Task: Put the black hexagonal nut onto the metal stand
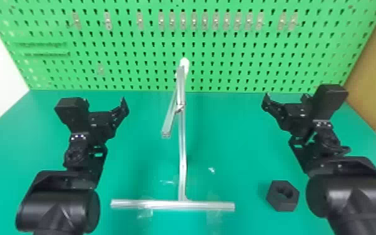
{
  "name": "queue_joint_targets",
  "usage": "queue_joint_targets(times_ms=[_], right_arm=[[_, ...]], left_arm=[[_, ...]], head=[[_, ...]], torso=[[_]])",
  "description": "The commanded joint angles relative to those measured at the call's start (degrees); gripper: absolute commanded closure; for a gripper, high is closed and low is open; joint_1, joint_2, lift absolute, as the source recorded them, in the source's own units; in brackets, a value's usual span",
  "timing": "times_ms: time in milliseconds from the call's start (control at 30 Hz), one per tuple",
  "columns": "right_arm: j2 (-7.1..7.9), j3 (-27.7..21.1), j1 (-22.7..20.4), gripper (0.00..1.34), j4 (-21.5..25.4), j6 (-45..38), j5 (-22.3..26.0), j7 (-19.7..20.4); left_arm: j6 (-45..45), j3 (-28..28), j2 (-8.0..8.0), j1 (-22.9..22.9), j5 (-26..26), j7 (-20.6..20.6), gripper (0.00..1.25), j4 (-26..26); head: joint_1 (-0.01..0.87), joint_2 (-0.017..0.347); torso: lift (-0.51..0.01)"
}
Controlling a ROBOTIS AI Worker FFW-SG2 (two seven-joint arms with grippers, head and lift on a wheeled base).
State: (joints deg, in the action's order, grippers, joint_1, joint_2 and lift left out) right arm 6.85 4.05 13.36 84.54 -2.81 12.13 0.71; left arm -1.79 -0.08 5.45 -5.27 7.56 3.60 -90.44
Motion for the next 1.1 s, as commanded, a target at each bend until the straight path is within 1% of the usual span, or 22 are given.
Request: queue_joint_targets(times_ms=[0, 767, 1067], right_arm=[[0.0, -0.1, 0.0, 0.09, 0.0, 0.0, 0.1, 0.0], [-0.09, -0.3, -0.1, 0.09, 0.0, 0.0, 0.1, 0.1], [-0.17, -1.0, -1.4, 0.09, 0.0, -1.3, -0.4, 0.0]], left_arm=[[0.0, 0.0, 0.0, 0.1, 0.1, 0.0, 0.17, 0.0], [-0.1, 0.0, 0.0, 0.1, 0.2, 0.0, 0.17, 0.0], [-0.1, 0.0, 0.0, 0.2, 0.2, 0.1, 0.17, 0.0]], head=[[0.693, 0.081], [0.693, 0.081], [0.693, 0.081]], torso=[[-0.001], [-0.001], [-0.001]])
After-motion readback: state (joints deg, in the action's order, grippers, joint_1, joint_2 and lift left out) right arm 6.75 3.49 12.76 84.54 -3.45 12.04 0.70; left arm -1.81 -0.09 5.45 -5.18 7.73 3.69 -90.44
